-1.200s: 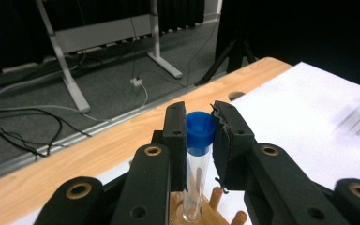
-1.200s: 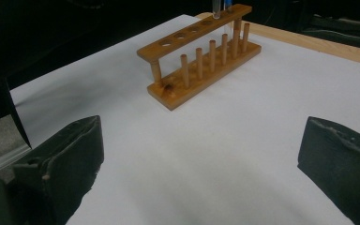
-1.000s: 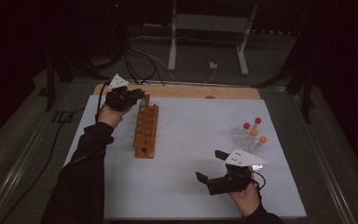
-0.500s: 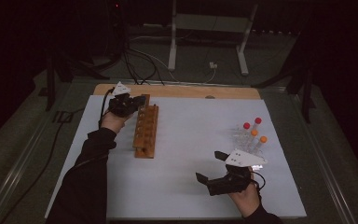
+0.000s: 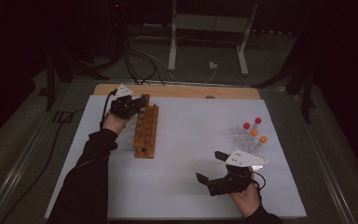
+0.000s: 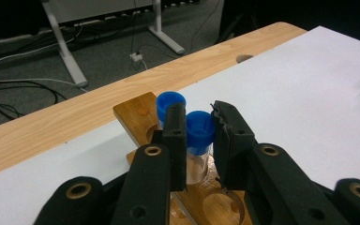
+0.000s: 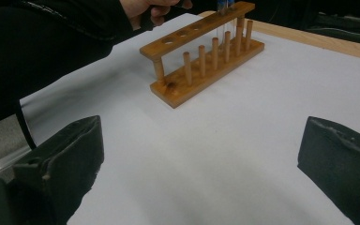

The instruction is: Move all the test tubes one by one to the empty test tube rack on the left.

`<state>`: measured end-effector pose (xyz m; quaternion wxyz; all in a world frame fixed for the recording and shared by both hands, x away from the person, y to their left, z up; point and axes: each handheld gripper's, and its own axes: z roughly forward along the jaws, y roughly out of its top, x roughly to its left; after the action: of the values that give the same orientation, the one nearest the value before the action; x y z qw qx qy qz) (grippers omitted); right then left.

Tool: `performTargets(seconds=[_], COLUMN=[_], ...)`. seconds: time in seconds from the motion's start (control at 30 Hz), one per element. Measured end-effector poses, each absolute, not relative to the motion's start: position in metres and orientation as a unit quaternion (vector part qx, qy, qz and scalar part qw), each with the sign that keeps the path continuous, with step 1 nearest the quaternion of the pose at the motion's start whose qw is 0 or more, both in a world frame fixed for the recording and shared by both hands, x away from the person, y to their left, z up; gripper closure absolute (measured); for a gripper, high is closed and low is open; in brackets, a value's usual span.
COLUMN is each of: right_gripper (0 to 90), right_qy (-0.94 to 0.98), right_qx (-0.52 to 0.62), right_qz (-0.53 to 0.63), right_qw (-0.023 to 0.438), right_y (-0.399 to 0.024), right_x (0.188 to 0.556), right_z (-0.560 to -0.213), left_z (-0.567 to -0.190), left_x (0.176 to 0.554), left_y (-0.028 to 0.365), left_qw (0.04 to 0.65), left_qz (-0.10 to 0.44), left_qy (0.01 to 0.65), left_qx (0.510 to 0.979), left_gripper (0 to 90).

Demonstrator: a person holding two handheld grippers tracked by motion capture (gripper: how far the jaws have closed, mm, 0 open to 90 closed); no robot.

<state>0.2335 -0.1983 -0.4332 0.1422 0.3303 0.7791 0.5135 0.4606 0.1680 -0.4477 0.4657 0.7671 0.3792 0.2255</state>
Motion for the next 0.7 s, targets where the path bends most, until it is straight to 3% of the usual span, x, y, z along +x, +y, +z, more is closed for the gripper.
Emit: performTargets(seconds=[0.37, 0.5, 0.57, 0.7], right_gripper=[0.6, 0.6, 0.6, 0.7], right_qy=[0.779, 0.777, 0.775, 0.769], right_qx=[0.327, 0.326, 0.326, 0.331], right_qz=[0.516, 0.519, 0.521, 0.523], right_qw=[0.139, 0.140, 0.144, 0.158], right_y=[-0.198, -0.199, -0.201, -0.208], right_x=[0.233, 0.232, 0.231, 0.232], right_z=[-0.432, -0.430, -0.428, -0.422], left_z=[-0.447, -0.442, -0.435, -0.424], left_x=[0.461, 0.454, 0.447, 0.427], left_y=[0.168, 0.167, 0.166, 0.166], left_qw=[0.460, 0.467, 0.470, 0.483], left_qz=[0.211, 0.203, 0.207, 0.188], left_qy=[0.379, 0.373, 0.365, 0.344], left_qx=[0.775, 0.776, 0.777, 0.783], left_gripper=[75.4, 58.3, 43.8, 23.5])
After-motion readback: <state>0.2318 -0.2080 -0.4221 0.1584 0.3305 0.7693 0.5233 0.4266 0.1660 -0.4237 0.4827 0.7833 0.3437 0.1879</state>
